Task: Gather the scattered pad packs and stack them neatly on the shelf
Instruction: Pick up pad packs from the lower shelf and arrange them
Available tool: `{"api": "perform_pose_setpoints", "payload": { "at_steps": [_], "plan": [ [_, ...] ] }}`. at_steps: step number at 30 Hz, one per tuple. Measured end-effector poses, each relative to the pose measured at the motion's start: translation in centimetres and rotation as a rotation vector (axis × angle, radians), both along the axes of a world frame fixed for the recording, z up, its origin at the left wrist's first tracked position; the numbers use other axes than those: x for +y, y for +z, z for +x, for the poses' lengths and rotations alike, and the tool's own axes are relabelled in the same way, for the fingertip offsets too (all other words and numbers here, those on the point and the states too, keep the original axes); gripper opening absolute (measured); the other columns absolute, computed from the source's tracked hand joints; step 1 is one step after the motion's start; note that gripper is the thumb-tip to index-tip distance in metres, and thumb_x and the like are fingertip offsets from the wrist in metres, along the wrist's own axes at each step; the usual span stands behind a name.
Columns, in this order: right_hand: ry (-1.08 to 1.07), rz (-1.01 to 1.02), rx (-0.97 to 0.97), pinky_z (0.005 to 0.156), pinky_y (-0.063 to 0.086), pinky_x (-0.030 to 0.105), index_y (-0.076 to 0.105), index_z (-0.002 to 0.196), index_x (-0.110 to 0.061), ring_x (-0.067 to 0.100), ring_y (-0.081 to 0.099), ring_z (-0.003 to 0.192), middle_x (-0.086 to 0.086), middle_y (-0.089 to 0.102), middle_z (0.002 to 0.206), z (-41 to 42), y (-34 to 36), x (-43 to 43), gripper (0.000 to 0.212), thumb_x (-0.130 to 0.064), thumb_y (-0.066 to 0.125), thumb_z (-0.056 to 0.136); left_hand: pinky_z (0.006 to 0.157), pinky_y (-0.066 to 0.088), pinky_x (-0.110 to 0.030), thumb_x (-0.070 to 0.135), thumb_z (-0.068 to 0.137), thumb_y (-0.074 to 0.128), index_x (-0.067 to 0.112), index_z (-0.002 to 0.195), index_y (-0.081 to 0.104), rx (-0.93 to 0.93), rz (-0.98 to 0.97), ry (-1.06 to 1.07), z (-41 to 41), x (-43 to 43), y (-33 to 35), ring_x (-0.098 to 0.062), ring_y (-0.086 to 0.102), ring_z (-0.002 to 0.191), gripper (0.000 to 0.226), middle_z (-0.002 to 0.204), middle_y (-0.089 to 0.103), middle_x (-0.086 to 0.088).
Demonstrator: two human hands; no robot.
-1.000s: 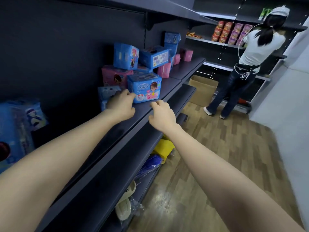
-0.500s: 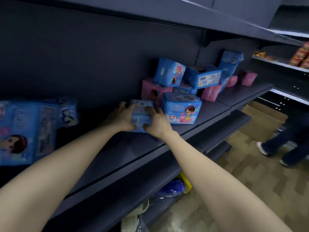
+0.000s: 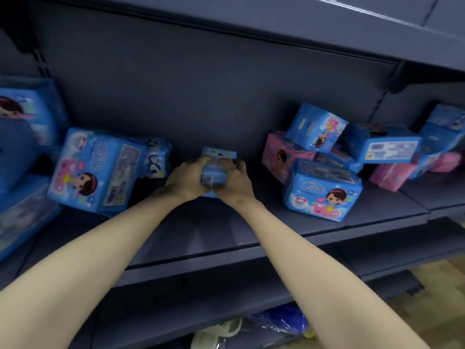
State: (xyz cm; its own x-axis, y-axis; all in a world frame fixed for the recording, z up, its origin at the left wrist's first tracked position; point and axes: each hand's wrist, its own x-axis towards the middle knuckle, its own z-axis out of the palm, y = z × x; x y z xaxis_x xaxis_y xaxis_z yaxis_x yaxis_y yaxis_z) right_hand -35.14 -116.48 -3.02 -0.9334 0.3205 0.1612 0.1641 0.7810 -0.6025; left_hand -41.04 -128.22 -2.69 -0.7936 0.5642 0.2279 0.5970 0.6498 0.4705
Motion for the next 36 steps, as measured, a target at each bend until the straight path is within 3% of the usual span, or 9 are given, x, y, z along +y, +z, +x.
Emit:
{"api": "perform_pose_setpoints", "payload": {
  "at_steps": [4, 9, 15, 22, 26, 29, 33, 36],
  "plan": [
    [0.134, 0.013, 0.011, 0.097, 0.047, 0.037, 0.036, 0.14, -0.021, 0.031, 0.047, 0.117, 0.01, 0.028, 0.14, -1.8, 0.3, -2.0, 0.06, -0.01, 0.059, 0.086, 0.086, 0.049, -0.034, 0.013, 0.079, 0.069, 0.017, 0.138, 0.039, 0.012, 0.047, 0.095, -0.7, -2.8, -0.2, -0.027, 0.057, 0.11, 0.066, 0.128, 0.056, -0.011],
    [0.254, 0.143, 0.011, 0.097, 0.044, 0.035, 0.04, 0.14, -0.02, 0.032, 0.043, 0.12, 0.008, 0.038, 0.137, -2.9, 0.3, -3.8, 0.051, -0.018, 0.055, 0.091, 0.086, 0.046, -0.034, 0.01, 0.077, 0.068, 0.011, 0.122, 0.056, 0.09, 0.052, 0.144, -1.3, -4.5, 0.6, -0.028, 0.054, 0.114, 0.046, 0.129, 0.052, -0.01],
    [0.219, 0.222, 0.055, 0.098, 0.043, 0.041, 0.046, 0.134, -0.016, 0.031, 0.039, 0.124, 0.01, 0.043, 0.135, -2.2, 2.2, -2.4, 0.047, -0.016, 0.053, 0.088, 0.085, 0.049, -0.042, 0.006, 0.076, 0.063, 0.008, 0.115, 0.061, 0.197, 0.069, 0.069, -1.1, -1.9, 2.7, -0.03, 0.056, 0.109, 0.039, 0.126, 0.053, -0.011],
    [0.01, 0.335, 0.091, 0.099, 0.039, 0.04, 0.051, 0.129, -0.019, 0.031, 0.036, 0.126, 0.008, 0.045, 0.133, 1.8, 5.1, 4.5, 0.043, -0.018, 0.054, 0.086, 0.081, 0.048, -0.044, 0.006, 0.078, 0.061, 0.001, 0.106, 0.063, 0.19, 0.136, -0.026, 0.3, 5.5, 3.3, -0.037, 0.057, 0.102, 0.028, 0.111, 0.06, -0.021],
    [-0.19, 0.442, 0.048, 0.106, 0.032, 0.042, 0.047, 0.133, -0.018, 0.032, 0.031, 0.13, 0.009, 0.041, 0.138, 4.9, 5.4, 9.1, 0.049, -0.025, 0.056, 0.085, 0.09, 0.046, -0.041, 0.012, 0.083, 0.06, 0.011, 0.122, 0.057, 0.136, 0.149, -0.1, 2.5, 10.3, 3.2, -0.033, 0.053, 0.113, 0.039, 0.127, 0.053, -0.014],
    [-0.337, 0.518, 0.001, 0.108, 0.026, 0.049, 0.045, 0.134, -0.017, 0.032, 0.024, 0.135, 0.01, 0.035, 0.143, 7.5, 5.7, 12.5, 0.052, -0.033, 0.057, 0.086, 0.096, 0.044, -0.036, 0.014, 0.076, 0.068, 0.011, 0.125, 0.056, 0.109, 0.184, -0.211, 4.1, 13.5, 3.1, -0.031, 0.051, 0.117, 0.05, 0.128, 0.051, -0.015],
    [-0.459, 0.455, -0.04, 0.107, 0.024, 0.054, 0.051, 0.129, -0.017, 0.034, 0.027, 0.131, 0.013, 0.038, 0.14, 10.7, 6.1, 16.1, 0.045, -0.029, 0.055, 0.086, 0.105, 0.036, -0.033, 0.019, 0.071, 0.075, 0.015, 0.138, 0.042, 0.065, 0.113, -0.284, 6.2, 16.8, 3.0, -0.026, 0.04, 0.128, 0.075, 0.139, 0.038, -0.011],
    [-0.478, 0.365, -0.014, 0.104, 0.024, 0.059, 0.054, 0.124, -0.019, 0.035, 0.029, 0.129, 0.012, 0.041, 0.137, 12.3, 5.5, 17.6, 0.044, -0.038, 0.054, 0.085, 0.104, 0.035, -0.031, 0.027, 0.074, 0.074, 0.019, 0.142, 0.034, 0.05, 0.079, -0.309, 7.1, 18.5, 2.6, -0.023, 0.035, 0.132, 0.079, 0.143, 0.031, -0.008]
  ]
}}
